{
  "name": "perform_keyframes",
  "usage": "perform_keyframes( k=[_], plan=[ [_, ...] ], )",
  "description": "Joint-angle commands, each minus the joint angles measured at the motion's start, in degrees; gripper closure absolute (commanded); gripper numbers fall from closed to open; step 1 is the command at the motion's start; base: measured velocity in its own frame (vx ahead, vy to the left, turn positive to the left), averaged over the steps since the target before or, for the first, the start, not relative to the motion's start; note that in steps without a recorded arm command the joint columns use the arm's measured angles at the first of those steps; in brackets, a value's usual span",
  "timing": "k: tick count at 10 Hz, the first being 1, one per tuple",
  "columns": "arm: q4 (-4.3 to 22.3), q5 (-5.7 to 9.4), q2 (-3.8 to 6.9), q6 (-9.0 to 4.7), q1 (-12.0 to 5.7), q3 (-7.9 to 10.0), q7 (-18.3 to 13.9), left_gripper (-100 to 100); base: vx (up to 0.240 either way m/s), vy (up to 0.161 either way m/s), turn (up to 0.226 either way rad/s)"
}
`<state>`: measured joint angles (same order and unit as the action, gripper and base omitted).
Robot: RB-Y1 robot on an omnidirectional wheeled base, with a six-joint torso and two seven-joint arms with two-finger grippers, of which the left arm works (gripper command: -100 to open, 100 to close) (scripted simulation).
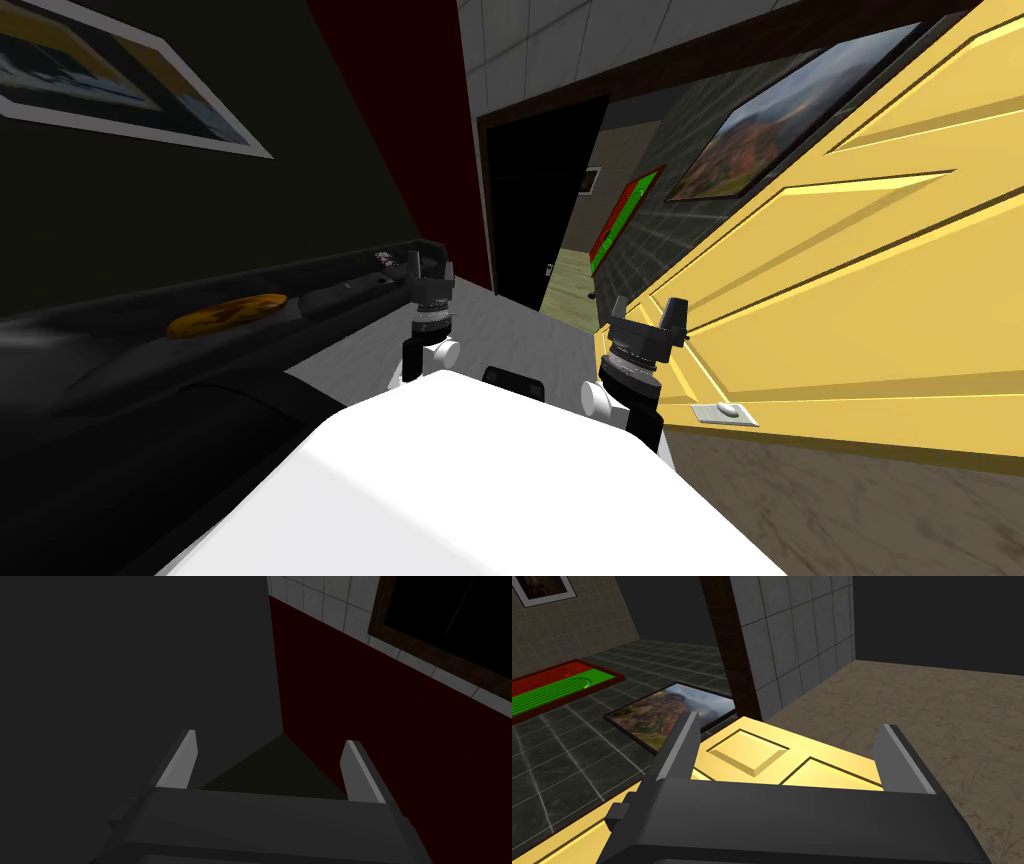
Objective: Pull the door open
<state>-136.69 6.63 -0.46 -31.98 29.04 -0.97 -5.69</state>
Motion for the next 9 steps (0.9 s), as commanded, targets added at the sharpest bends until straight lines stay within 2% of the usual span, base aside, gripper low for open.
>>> perform_keyframes(
  k=[1,5,9],
  plan=[
    [1.85,-0.07,0.63,-0.3,-0.43,0.02,-0.11,-100,0.002,-0.113,-0.056],
    [6.49,-0.25,1.95,-1.06,-1.51,0.09,-0.37,-100,0.16,-0.025,-0.052],
    [13.17,-0.51,3.53,-2.15,-3.05,0.17,-0.75,-100,0.153,-0.072,-0.064]
  ],
)
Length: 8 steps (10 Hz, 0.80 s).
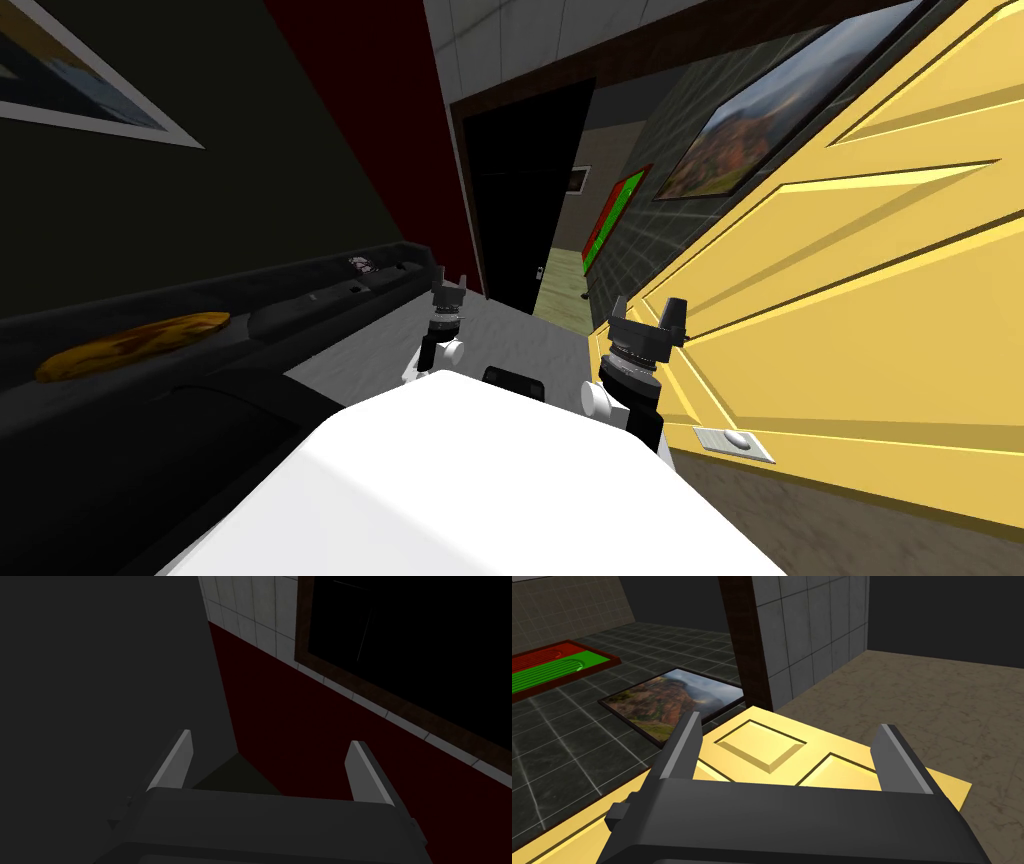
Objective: Pull the door open
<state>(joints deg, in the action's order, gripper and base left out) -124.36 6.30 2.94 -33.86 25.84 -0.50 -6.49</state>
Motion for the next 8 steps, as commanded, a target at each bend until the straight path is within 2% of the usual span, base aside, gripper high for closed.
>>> perform_keyframes(
  k=[1,2,3,8],
  plan=[
    [1.91,-0.22,0.36,-0.45,-0.11,-0.28,-0.01,-100,0.15,-0.049,-0.066],
    [3.11,-0.27,0.59,-0.64,-0.39,-0.26,-0.07,-100,0.115,-0.032,-0.05],
    [5.51,-0.36,1.06,-1.04,-0.94,-0.23,-0.21,-100,0.134,-0.057,-0.081],
    [11.9,-0.61,2.21,-2.08,-2.43,-0.15,-0.57,-100,0.115,-0.052,-0.056]
  ],
)
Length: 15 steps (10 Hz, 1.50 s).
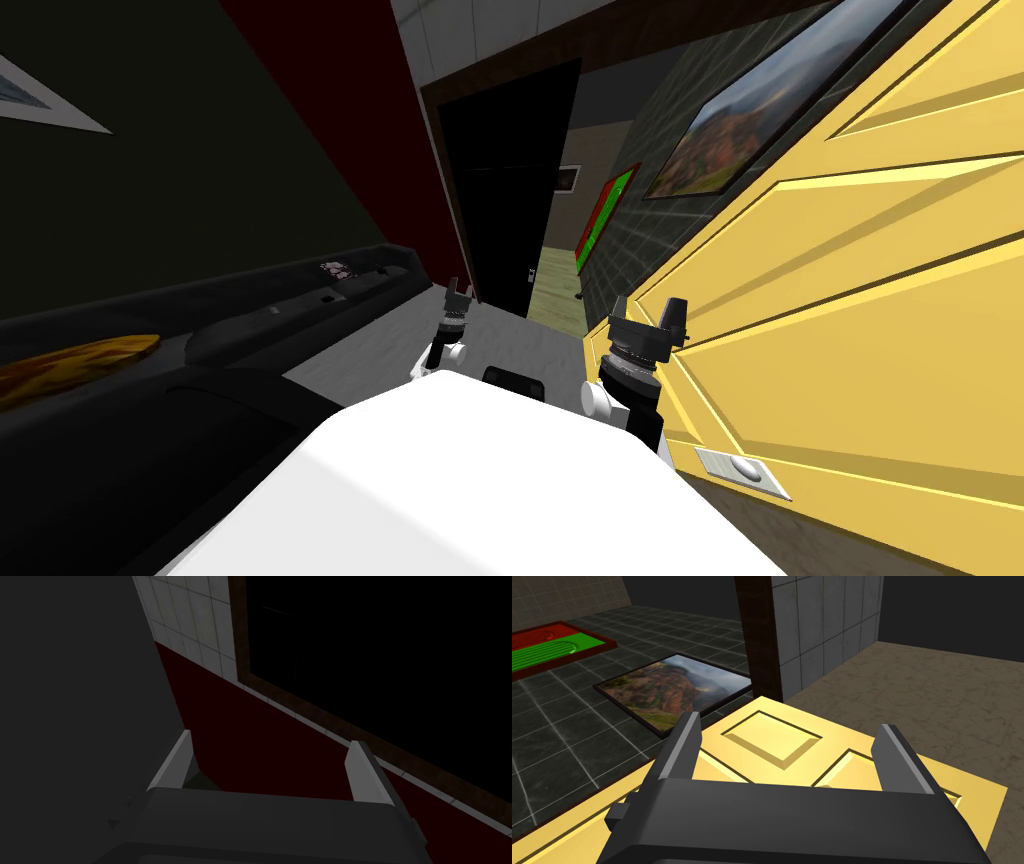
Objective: Pull the door open
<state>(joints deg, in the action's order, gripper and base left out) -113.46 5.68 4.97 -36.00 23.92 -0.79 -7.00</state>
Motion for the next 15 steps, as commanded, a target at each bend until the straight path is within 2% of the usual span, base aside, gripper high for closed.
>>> perform_keyframes(
  k=[1,14,15],
  plan=[
    [2.32,-0.04,0.41,-0.16,-0.82,0.16,-0.14,-100,0.093,-0.043,-0.058],
    [20.85,-0.76,3.15,-3.19,-5.11,0.4,-1.19,-100,0.108,-0.044,-0.058],
    [20.85,-0.76,3.15,-3.19,-5.11,0.4,-1.19,-100,0.069,-0.021,-0.017]
  ],
)
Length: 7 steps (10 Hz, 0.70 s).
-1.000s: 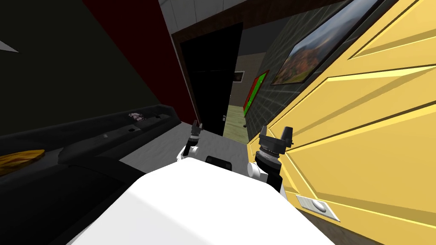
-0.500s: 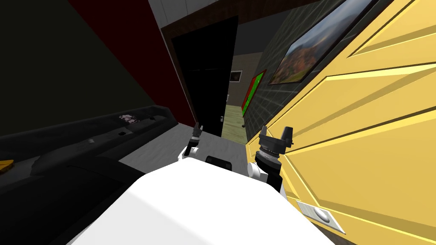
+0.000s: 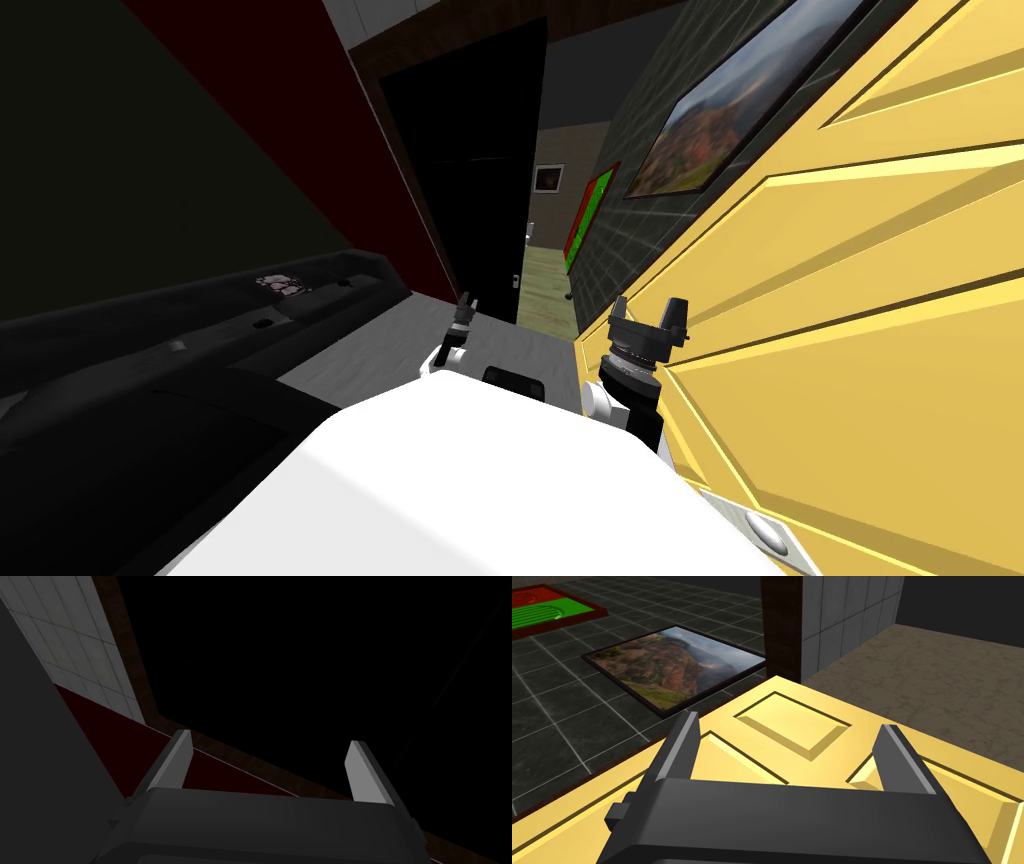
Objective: Pull the door open
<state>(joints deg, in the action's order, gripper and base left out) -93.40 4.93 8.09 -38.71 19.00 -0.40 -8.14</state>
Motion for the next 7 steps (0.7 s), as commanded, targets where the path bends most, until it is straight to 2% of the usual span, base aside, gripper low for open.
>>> perform_keyframes(
  k=[1,7],
  plan=[
    [2.25,-0.08,0.22,-0.72,-0.53,0.03,-0.13,-100,0.055,-0.019,-0.041],
    [10.82,-0.41,1.31,-2.13,-2.52,0.14,-0.62,-100,0.104,-0.038,-0.061]
  ],
)
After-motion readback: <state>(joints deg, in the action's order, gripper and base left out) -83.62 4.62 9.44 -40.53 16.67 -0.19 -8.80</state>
